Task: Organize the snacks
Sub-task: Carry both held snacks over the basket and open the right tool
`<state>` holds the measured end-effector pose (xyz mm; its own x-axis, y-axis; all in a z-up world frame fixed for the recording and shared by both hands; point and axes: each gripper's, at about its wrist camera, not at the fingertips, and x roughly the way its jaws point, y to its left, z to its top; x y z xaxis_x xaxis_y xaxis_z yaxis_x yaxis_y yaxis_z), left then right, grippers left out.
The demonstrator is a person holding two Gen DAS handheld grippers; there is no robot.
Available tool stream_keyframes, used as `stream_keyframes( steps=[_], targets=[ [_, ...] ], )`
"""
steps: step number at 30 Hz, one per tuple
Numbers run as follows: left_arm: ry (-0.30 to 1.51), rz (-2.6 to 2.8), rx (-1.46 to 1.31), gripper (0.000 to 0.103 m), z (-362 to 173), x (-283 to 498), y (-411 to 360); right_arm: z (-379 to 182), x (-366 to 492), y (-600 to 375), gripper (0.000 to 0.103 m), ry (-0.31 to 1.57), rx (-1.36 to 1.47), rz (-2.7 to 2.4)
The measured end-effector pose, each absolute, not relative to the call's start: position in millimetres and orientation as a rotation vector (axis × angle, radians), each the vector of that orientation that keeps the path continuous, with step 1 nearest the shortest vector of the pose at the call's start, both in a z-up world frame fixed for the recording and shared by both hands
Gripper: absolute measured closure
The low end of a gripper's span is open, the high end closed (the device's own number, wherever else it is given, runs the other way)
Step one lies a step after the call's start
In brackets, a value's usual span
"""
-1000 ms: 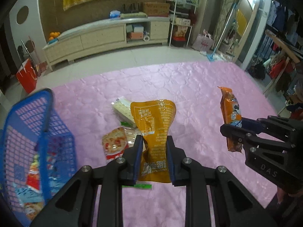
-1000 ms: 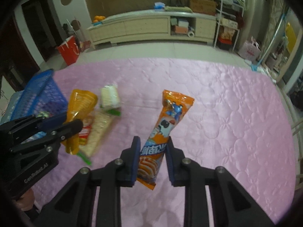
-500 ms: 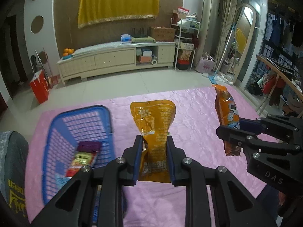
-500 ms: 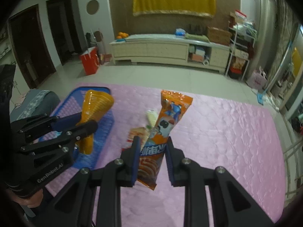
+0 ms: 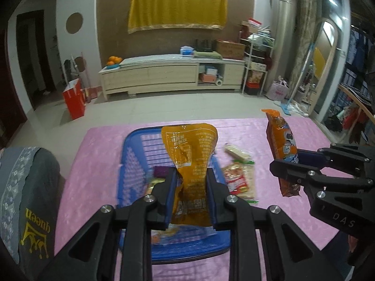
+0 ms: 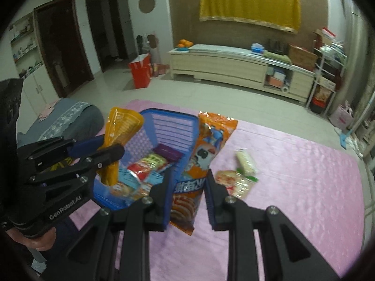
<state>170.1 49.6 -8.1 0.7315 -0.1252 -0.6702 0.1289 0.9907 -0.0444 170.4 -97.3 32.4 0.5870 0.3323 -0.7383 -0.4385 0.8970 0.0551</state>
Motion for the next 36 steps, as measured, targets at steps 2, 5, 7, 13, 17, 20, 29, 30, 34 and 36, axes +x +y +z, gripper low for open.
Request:
stream_keyframes(
  steps=[2, 5, 7, 13, 17, 20, 29, 30, 34, 36],
  targets=[
    [0.742, -0.119, -0.008, 0.081, -10, 174, 64, 29, 176, -83, 0.074, 0.839, -0.145, 0.469],
    [0.753, -0.1, -0.023, 0.081, -15, 179, 79, 21, 185, -67, 0.074, 0.86, -0.155, 0.486],
    [0.76, -0.087, -0.031, 0.081, -19, 183, 88, 14, 191, -58, 0.074, 0.879, -0.161, 0.491],
    [0.796, -0.078, -0.049, 0.081, -36, 195, 98, -11, 211, -40, 0.074, 0.938, -0.171, 0.488],
    [0.807, -0.092, -0.067, 0.081, -43, 202, 101, -20, 223, -34, 0.074, 0.97, -0.183, 0.471],
    [0.815, -0.096, -0.069, 0.081, -48, 206, 101, -26, 232, -28, 0.074, 0.988, -0.192, 0.467],
    [0.843, -0.073, -0.094, 0.081, -54, 207, 108, -36, 238, -7, 0.057, 0.984, -0.298, 0.43],
    [0.845, -0.069, -0.096, 0.081, -54, 207, 108, -35, 237, -5, 0.036, 0.971, -0.317, 0.425],
    [0.848, -0.06, -0.1, 0.081, -51, 201, 106, -28, 226, -4, 0.019, 0.921, -0.345, 0.42],
    [0.849, -0.057, -0.098, 0.081, -48, 198, 104, -25, 222, -7, 0.019, 0.92, -0.341, 0.429]
  ],
)
